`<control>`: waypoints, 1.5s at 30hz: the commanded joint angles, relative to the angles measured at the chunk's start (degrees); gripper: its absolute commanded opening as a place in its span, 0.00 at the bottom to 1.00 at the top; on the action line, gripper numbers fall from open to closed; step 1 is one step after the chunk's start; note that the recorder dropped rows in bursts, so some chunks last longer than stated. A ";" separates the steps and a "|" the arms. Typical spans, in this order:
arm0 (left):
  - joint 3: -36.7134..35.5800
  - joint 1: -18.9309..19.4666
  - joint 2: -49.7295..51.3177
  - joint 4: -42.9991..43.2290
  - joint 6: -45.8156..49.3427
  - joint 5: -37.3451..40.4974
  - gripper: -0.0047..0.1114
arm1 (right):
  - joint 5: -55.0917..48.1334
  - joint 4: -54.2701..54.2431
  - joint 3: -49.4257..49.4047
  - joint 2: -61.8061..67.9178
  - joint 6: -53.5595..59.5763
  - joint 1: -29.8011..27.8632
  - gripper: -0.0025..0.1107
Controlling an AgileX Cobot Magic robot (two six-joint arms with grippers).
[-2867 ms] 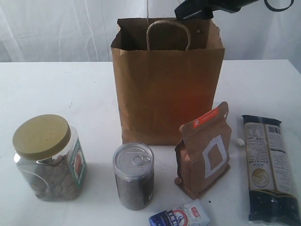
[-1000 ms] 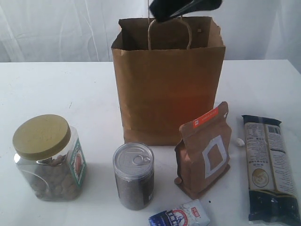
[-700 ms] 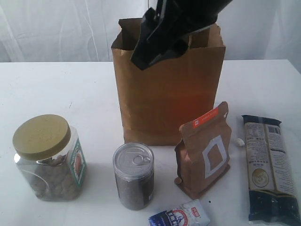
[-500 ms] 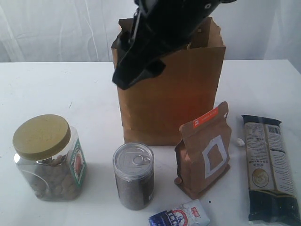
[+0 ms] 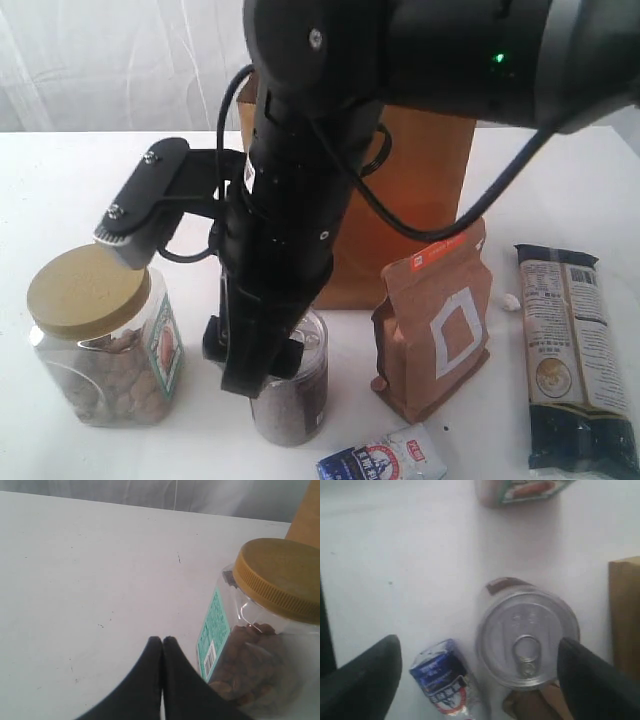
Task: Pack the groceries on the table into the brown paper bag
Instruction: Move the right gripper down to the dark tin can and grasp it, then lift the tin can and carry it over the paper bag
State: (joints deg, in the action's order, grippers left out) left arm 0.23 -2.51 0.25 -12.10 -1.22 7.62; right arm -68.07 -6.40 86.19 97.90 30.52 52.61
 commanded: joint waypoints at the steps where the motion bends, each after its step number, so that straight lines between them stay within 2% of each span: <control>1: -0.23 -0.12 -0.25 -0.20 -0.07 -0.08 0.04 | 2.64 4.49 -1.72 2.36 0.60 0.02 0.73; 17: -0.23 -0.12 -0.25 -0.20 -0.07 -0.08 0.04 | 9.37 11.48 -2.53 8.67 -2.94 0.02 0.73; 30: -0.23 -0.12 -0.25 -0.20 -0.07 -0.08 0.04 | 8.49 10.61 -2.53 9.61 -2.94 0.02 0.72; 32: -0.23 -0.12 -0.25 -0.20 -0.07 -0.08 0.04 | 7.04 9.26 -2.53 9.61 -2.94 0.02 0.68; 39: -0.23 -0.12 -0.25 -0.20 -0.07 -0.08 0.04 | 4.97 7.44 -2.53 9.50 -2.94 0.02 0.45; 45: -0.23 -0.12 -0.25 -0.20 -0.07 -0.08 0.04 | 4.97 7.44 -2.29 9.07 -2.94 0.02 0.35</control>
State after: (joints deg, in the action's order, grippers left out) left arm 0.23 -2.51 0.25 -12.10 -1.22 7.62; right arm -62.20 1.58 83.85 107.67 28.01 52.61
